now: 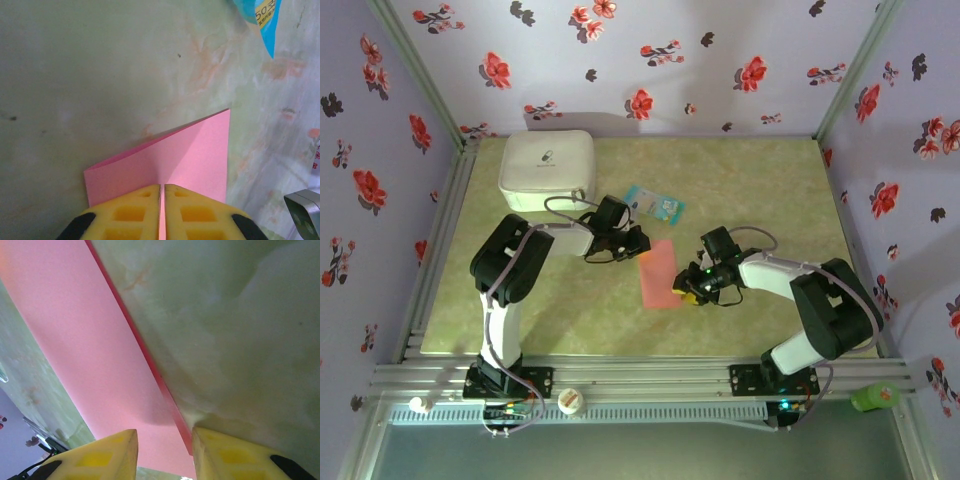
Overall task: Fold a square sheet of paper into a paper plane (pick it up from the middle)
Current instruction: First fold the square sheet of paper in half at the center of the table.
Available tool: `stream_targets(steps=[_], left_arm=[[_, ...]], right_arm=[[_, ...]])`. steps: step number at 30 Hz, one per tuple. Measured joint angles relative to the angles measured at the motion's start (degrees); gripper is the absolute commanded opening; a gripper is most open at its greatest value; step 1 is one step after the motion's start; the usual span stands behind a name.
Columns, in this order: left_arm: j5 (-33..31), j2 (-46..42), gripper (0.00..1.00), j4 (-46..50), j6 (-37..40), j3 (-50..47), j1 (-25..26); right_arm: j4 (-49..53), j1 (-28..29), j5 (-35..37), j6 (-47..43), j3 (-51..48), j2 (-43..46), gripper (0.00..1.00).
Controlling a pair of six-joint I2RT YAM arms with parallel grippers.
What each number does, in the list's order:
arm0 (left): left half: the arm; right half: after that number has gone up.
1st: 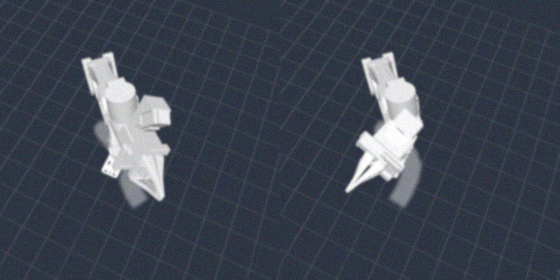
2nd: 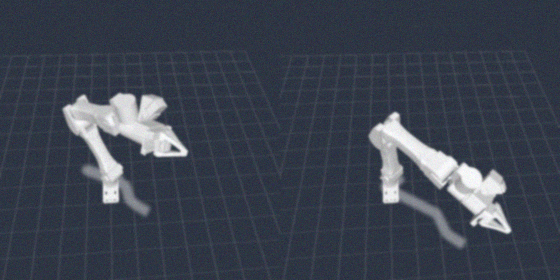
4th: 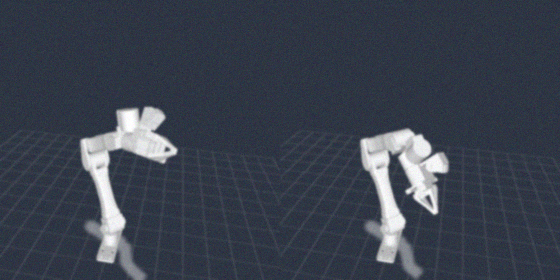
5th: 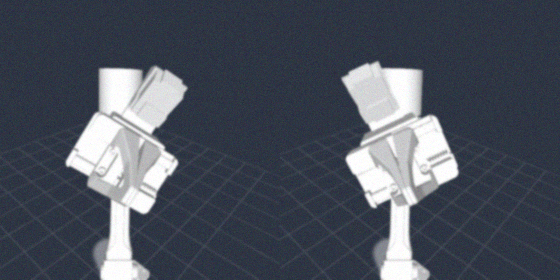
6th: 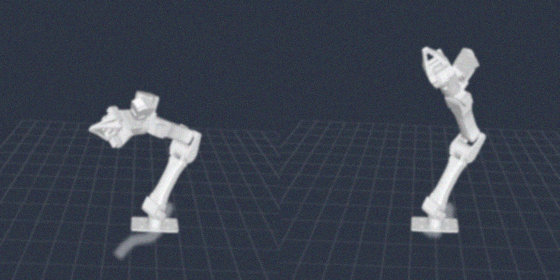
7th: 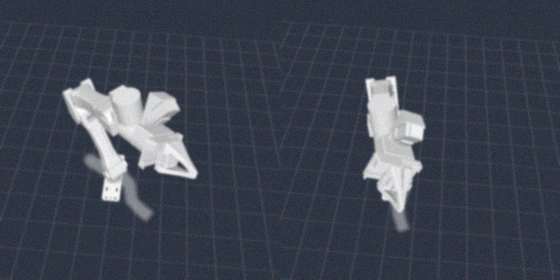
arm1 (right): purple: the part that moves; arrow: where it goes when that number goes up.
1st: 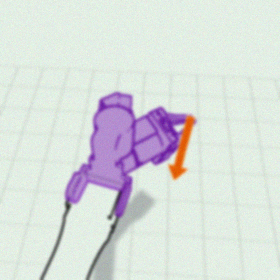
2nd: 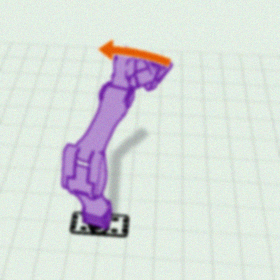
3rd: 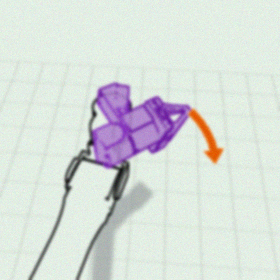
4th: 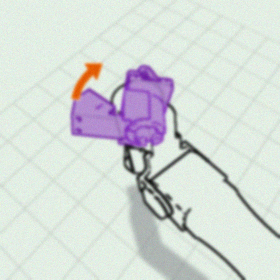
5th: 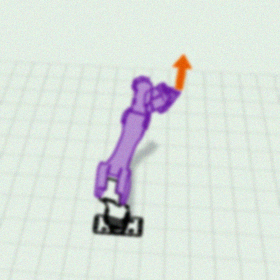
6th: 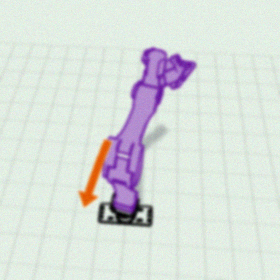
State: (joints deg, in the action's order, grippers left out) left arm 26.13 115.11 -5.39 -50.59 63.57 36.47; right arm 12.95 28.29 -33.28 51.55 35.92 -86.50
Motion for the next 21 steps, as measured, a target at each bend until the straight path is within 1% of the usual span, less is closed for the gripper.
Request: stream_targets(steps=[12, 21], left_arm=[[0.31, 0.00, 0.13, -0.17, 0.22, 0.00, 0.00], [1.18, 0.09, 0.14, 0.37, 3.21, 0.35, 0.00]], right_arm=[[-3.15, 0.11, -0.85, 0.15, 0.00, -0.04, 0.33], [-7.91, -1.22, -2.05, 0.66, -0.04, -0.13, 0.33]])
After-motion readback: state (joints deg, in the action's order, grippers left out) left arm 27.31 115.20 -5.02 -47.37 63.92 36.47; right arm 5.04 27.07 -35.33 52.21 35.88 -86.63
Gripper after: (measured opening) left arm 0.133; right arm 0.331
